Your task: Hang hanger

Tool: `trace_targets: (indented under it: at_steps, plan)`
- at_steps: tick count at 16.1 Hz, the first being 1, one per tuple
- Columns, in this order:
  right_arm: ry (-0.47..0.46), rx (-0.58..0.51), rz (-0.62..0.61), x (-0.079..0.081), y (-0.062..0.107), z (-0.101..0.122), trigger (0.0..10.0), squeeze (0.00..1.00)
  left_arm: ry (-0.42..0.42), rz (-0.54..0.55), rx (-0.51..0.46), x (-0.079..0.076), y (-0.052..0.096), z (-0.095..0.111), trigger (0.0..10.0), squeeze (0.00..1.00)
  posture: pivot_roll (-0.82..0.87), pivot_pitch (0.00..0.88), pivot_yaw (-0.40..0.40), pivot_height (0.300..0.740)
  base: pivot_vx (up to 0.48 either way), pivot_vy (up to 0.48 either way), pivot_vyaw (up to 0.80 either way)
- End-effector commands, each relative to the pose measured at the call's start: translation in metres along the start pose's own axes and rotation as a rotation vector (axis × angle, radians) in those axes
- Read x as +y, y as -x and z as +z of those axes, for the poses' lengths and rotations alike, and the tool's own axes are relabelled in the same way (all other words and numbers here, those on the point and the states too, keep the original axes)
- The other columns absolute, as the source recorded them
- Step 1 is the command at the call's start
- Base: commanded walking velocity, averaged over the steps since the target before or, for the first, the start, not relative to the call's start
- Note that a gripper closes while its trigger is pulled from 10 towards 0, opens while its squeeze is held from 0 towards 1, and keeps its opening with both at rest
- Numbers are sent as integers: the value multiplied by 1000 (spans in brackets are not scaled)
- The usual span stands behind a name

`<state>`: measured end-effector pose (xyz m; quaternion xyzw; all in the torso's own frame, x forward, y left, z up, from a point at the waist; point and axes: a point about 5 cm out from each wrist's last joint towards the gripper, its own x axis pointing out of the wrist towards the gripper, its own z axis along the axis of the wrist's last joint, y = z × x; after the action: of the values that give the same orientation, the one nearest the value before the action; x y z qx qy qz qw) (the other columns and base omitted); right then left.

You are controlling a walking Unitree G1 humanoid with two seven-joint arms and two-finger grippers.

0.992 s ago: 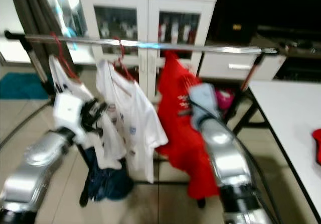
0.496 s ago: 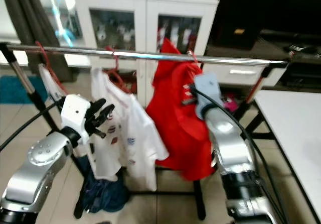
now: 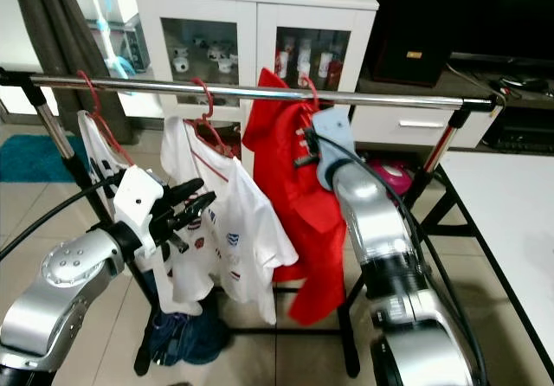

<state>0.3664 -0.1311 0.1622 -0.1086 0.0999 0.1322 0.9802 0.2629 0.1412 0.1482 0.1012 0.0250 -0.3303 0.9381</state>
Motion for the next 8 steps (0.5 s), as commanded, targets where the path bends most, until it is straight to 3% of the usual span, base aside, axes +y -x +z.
trace_targets:
  at_steps: [1, 4, 8]
  plan:
    - [-5, -39, 4, -3, -4, 12, 10000, 0, -10, -11, -5, 0, 0, 3, 10000, 0, -43, 0, -29, 740, 0, 0, 0]
    - [-6, 25, 33, -1, -13, 10, 10000, 0, -12, -21, -2, 0, 1, 3, 10000, 0, -43, 0, -29, 740, 0, 0, 0]
    - [-45, 153, 85, 4, -12, -14, 10000, 0, -14, -47, 8, -2, 4, 2, 10000, 0, -31, 0, -36, 740, 0, 0, 0]
